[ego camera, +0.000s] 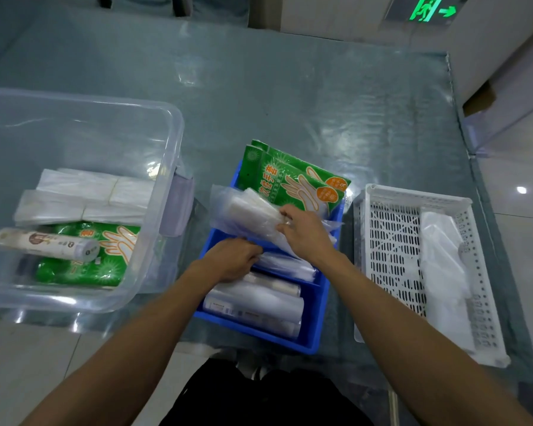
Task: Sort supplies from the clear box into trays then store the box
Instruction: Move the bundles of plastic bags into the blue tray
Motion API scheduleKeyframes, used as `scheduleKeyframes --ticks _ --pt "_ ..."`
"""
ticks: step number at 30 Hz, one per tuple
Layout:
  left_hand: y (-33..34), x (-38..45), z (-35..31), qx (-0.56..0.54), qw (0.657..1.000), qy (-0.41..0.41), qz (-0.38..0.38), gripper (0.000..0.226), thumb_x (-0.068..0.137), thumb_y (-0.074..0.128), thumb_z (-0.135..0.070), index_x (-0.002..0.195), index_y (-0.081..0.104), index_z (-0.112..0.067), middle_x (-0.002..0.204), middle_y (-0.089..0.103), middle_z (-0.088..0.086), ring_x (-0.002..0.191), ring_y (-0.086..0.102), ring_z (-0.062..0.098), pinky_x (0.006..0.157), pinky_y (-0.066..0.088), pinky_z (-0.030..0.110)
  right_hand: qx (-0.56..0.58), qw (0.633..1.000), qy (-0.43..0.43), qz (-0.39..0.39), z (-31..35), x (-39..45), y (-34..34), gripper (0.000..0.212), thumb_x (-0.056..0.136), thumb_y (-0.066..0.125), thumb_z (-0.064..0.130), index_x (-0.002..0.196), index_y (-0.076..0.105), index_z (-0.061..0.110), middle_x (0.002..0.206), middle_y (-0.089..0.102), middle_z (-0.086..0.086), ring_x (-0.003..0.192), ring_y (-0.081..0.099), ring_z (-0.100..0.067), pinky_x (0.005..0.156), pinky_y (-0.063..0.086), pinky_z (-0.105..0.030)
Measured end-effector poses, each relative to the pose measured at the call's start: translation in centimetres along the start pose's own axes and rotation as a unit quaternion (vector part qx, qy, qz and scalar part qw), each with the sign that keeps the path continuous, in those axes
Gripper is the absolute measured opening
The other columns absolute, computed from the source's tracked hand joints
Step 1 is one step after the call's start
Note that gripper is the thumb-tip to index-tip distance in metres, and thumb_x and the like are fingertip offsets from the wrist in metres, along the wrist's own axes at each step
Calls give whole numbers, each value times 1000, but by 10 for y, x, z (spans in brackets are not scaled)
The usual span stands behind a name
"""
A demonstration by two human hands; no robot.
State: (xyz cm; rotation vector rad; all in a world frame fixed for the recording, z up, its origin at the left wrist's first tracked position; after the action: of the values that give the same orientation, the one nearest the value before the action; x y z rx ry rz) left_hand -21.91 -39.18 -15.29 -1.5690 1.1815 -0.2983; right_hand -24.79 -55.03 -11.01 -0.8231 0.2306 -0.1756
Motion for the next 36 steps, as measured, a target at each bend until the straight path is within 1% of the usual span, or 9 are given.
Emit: scheduleKeyframes --ticks 4,9,16,19,23,28,32,34,36 --pt "0 -7 -1 -5 999 10 -43 19 94 48 -16 77 46 -23 93 66 3 90 59 27 70 43 41 -74 996 2 39 -3 4 16 21 91 64 27 111 61 22 102 71 -7 91 62 -30 72 50 -39" --pt "-2 -8 -1 -11 996 42 -76 15 94 50 -13 93 66 -13 104 69 7 98 61 28 79 47 42 -130 988 -2 84 -6 2 31 19 93 60 26 112 61 23 106 70 -9 94 62 -32 65 40 -34" --pt "-3 0 21 -3 998 -33 -54 19 100 49 -29 111 59 -18 115 67 9 105 64 33 87 50 44 -134 987 3 90 -10 6 33 19 96 60 21 115 61 18 105 68 -13 96 63 -33 66 39 -34" --pt "-5 4 19 19 997 -38 -68 19 100 47 -31 113 54 -19 113 67 13 98 63 36 83 44 42 -106 992 -18 64 -12 -3 34 29 95 62 21 123 57 16 117 66 -11 106 60 -29 81 46 -38" --pt "-3 5 19 44 996 -25 -75 22 100 49 -32 115 61 -20 121 66 9 103 62 31 86 44 41 -80 995 -56 33 -15 -20 28 43 94 62 13 136 53 11 130 60 -12 120 51 -28 101 39 -37" --pt "-1 6 12 64 996 7 -69 30 101 48 -31 119 70 -20 130 63 3 119 54 25 96 41 40 -97 993 -58 42 -20 -21 35 46 96 60 11 141 50 13 135 59 -11 125 51 -29 107 40 -39" --pt "1 6 7 119 992 -6 -49 31 101 47 -31 124 65 -22 132 60 4 125 49 26 103 37 42 -113 990 -72 51 -17 -18 34 44 98 58 11 141 51 11 135 60 -13 123 53 -32 105 42 -41" --pt "-2 4 6 104 992 -14 -68 29 96 54 -29 122 62 -20 128 64 6 121 54 28 99 41 44 -124 988 -82 47 -15 -20 34 44 97 58 11 140 52 9 136 59 -14 123 53 -33 105 41 -42" --pt "-9 1 1 97 990 -17 -102 21 91 59 -26 107 65 -15 110 70 8 104 62 31 88 46 45 -139 985 -96 29 -13 -25 33 46 94 61 12 139 52 9 137 58 -12 123 53 -32 106 40 -43"
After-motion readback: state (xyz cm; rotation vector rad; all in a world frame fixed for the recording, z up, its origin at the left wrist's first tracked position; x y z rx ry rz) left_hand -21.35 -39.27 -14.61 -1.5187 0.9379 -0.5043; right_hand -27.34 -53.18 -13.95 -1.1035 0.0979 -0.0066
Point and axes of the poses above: each hand's wrist, its own x-axis towards the middle knuckle, its own y-axis out of the palm, z = x × y, the point moved 6 cm from there along x, towards the middle knuckle
